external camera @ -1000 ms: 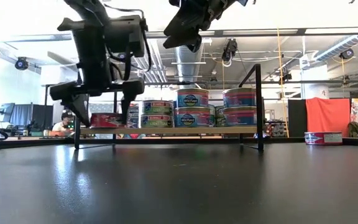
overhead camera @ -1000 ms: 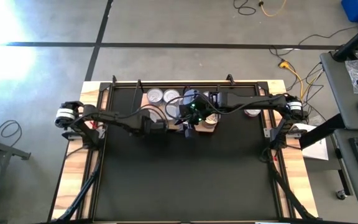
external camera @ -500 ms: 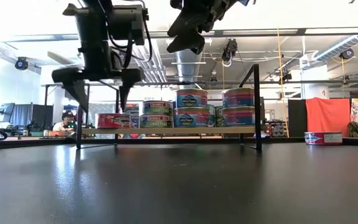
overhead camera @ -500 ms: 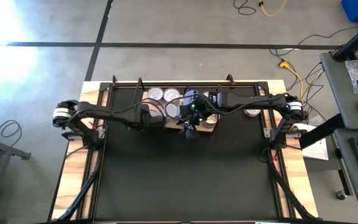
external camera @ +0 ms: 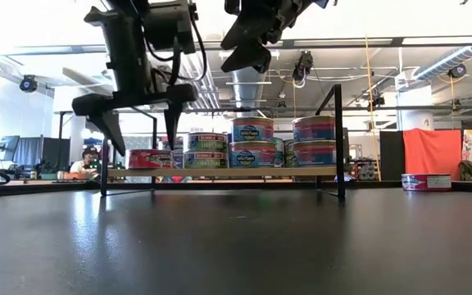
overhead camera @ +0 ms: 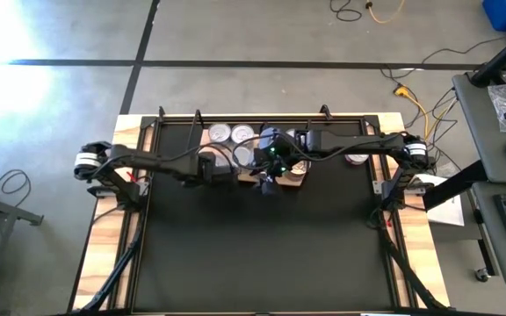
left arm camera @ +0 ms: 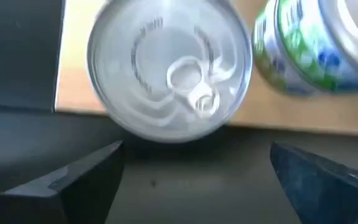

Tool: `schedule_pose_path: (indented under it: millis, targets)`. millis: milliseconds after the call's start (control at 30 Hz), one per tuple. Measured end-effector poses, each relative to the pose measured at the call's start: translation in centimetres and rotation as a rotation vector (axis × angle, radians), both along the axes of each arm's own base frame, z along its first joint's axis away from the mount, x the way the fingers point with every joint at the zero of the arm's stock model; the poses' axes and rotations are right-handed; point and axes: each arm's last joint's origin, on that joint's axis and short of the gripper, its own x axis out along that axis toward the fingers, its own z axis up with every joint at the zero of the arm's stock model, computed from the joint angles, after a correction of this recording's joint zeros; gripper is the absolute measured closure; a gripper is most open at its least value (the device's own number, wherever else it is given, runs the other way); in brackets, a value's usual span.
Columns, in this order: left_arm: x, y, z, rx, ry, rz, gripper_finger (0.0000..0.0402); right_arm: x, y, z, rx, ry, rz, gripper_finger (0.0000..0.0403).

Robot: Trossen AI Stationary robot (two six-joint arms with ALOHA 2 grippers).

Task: Stack canned seafood by type on shelf
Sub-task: Put the bottom red tuna can on the shelf

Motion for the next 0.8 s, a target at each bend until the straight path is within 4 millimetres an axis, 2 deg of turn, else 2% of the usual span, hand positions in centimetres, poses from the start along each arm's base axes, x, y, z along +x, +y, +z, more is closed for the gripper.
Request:
schedule_pose_path:
  millis: [400,600,800]
  targets:
    - [0.7,1.5,-0.7,0.083,-0.011,0.042,0.0118,0.0,0.0,-0.1,0.020,0.012,-0.018,0.0182]
    - [0.5,1.9,-0.4,0.100,-0.015,0.054,0.0134,0.0,0.1,-0.2,0.040,0.022,-0.036,0.0184]
    - [0.3,0.3,1.3,0.100,-0.030,-0.040,0.0134,-1.2,0.3,0.5,-0.030,0.055,-0.006,0.0184]
